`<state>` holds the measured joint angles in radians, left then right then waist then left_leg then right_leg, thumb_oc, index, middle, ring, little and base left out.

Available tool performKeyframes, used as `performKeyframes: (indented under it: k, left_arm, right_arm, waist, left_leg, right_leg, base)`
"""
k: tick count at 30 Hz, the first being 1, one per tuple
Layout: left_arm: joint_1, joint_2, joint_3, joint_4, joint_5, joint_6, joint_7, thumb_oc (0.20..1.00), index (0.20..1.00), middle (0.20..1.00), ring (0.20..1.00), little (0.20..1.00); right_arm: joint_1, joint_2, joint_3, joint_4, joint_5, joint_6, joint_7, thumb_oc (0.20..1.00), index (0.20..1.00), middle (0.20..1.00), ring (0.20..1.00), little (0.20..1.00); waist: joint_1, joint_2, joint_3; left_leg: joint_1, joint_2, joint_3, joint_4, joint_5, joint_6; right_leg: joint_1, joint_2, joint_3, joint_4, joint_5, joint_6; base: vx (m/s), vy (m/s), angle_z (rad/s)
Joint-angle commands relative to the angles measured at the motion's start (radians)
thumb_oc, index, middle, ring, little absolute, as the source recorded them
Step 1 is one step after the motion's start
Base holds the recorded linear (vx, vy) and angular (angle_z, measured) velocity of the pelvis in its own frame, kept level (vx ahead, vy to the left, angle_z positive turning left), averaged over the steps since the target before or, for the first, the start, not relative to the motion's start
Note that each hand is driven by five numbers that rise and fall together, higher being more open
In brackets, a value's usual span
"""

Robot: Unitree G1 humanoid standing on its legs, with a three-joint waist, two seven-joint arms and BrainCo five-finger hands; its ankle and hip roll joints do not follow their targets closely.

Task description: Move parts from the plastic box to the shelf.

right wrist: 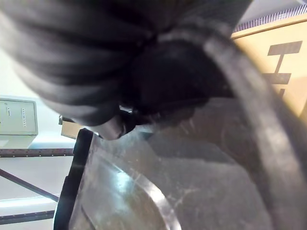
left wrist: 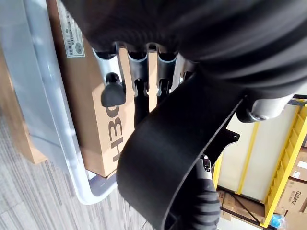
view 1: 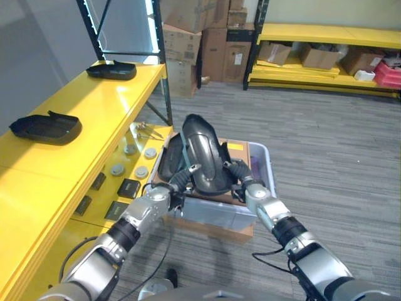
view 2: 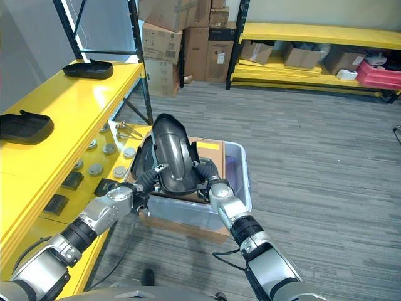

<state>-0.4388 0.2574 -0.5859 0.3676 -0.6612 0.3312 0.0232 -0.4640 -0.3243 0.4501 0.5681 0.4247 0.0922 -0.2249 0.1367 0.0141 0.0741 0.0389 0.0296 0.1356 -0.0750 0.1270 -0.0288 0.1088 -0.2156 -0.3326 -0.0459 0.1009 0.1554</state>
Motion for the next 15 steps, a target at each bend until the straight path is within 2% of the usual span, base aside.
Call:
performKeyframes:
  k: [1,2,3,9,15]
  left_arm:
    - [-0.198,-0.105,-0.056,-0.001,0.018,-0.140,-0.006,0.200,0.200,0.200,0.200,0.200]
    - [-0.197,-0.105,-0.054,-0.002,0.020,-0.146,0.003,0.200,0.200,0.200,0.200,0.200]
    - [-0.197,-0.105,-0.053,-0.003,0.022,-0.150,0.009,0.200,0.200,0.200,0.200,0.200]
    - [-0.182,-0.084,-0.026,-0.016,0.077,-0.195,0.038,0.200,0.200,0.200,0.200,0.200]
    - [-0.145,-0.049,0.031,-0.035,0.095,-0.216,0.048,0.200,0.200,0.200,0.200,0.200]
  right_arm:
    - [-0.113,0.074,0.030,0.024,0.045,-0.076,0.051,0.241,0.241,0.241,0.241,0.241]
    - [-0.113,0.077,0.027,0.023,0.065,-0.081,0.046,0.696,0.696,0.696,0.696,0.696]
    - [-0.113,0.079,0.025,0.022,0.074,-0.083,0.044,1.000,1.000,1.000,1.000,1.000]
    - [-0.099,0.119,-0.022,-0.006,0.288,-0.114,0.043,1.000,1.000,1.000,1.000,1.000]
    - [-0.070,0.129,-0.105,-0.045,0.348,-0.184,0.062,1.000,1.000,1.000,1.000,1.000]
  waist:
    - [0.042,-0.006,-0.047]
    - [0.043,-0.006,-0.046]
    - [0.043,-0.006,-0.045]
    - [0.051,-0.003,-0.043]
    - [0.058,0.003,-0.044]
  left_leg:
    - [0.005,0.011,-0.056,0.014,-0.109,-0.014]
    - [0.005,0.011,-0.057,0.015,-0.108,-0.015]
    - [0.005,0.011,-0.057,0.015,-0.108,-0.015]
    - [0.007,0.015,-0.059,0.018,-0.107,-0.019]
    - [0.006,0.019,-0.055,0.019,-0.107,-0.021]
  right_leg:
    - [-0.012,-0.015,0.021,0.066,-0.097,0.061]
    - [-0.011,-0.016,0.020,0.066,-0.097,0.060]
    - [-0.010,-0.016,0.019,0.066,-0.097,0.060]
    - [-0.005,-0.014,0.013,0.064,-0.098,0.056]
    - [-0.002,-0.015,0.003,0.062,-0.101,0.053]
  base:
    - [0.00,0.000,0.00]
    - [0.00,0.000,0.00]
    - [0.00,0.000,0.00]
    - [0.00,0.000,0.00]
    - [0.00,0.000,0.00]
